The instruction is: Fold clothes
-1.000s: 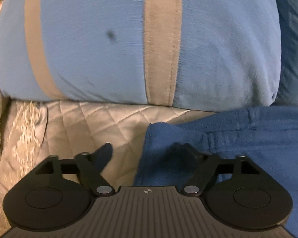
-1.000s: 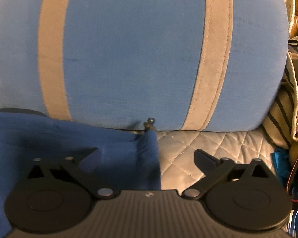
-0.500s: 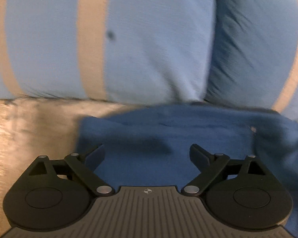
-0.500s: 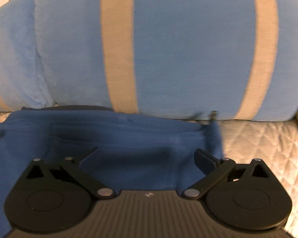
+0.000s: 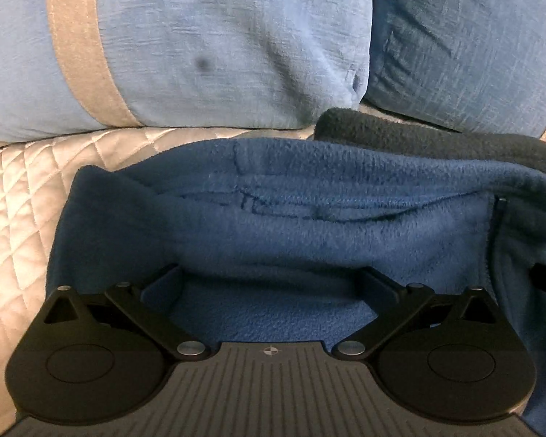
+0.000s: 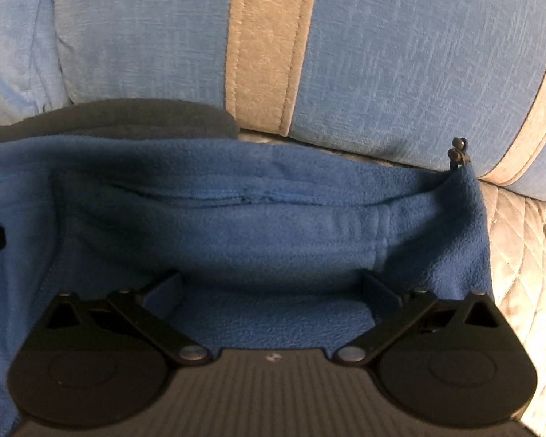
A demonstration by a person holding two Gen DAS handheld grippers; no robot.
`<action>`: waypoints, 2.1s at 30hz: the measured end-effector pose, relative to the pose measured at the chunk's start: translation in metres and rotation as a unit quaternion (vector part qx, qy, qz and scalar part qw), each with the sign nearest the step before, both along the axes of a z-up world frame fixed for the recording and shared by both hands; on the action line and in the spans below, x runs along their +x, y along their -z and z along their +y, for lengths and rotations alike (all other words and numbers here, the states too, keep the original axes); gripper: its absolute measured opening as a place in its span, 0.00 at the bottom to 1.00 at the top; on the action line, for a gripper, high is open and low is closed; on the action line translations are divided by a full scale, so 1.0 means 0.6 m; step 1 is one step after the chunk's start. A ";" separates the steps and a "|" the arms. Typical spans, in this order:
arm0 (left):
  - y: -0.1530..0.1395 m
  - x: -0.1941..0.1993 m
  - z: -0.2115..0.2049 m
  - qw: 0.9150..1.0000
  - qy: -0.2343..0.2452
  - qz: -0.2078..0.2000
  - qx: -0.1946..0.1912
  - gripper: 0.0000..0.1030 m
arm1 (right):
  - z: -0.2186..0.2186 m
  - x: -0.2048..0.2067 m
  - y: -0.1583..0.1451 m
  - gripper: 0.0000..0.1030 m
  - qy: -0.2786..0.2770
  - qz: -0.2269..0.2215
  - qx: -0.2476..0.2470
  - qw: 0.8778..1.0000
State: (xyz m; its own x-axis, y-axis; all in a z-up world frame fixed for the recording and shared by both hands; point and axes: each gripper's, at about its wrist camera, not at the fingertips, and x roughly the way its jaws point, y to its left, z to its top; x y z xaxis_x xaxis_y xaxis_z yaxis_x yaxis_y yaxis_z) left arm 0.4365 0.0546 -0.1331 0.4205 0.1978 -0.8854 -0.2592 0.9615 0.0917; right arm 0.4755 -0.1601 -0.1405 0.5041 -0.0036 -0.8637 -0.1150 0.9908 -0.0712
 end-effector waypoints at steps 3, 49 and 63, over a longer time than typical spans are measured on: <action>0.002 -0.001 0.000 1.000 0.001 -0.007 0.004 1.00 | 0.002 -0.003 0.000 0.99 -0.001 -0.005 -0.001 1.000; -0.027 -0.083 -0.047 0.993 -0.006 -0.117 0.026 1.00 | 0.072 -0.106 -0.077 0.99 -0.005 -0.143 -0.007 0.990; -0.096 -0.179 -0.078 0.996 -0.056 -0.036 0.061 1.00 | 0.001 -0.228 -0.126 0.99 -0.005 -0.082 0.041 0.996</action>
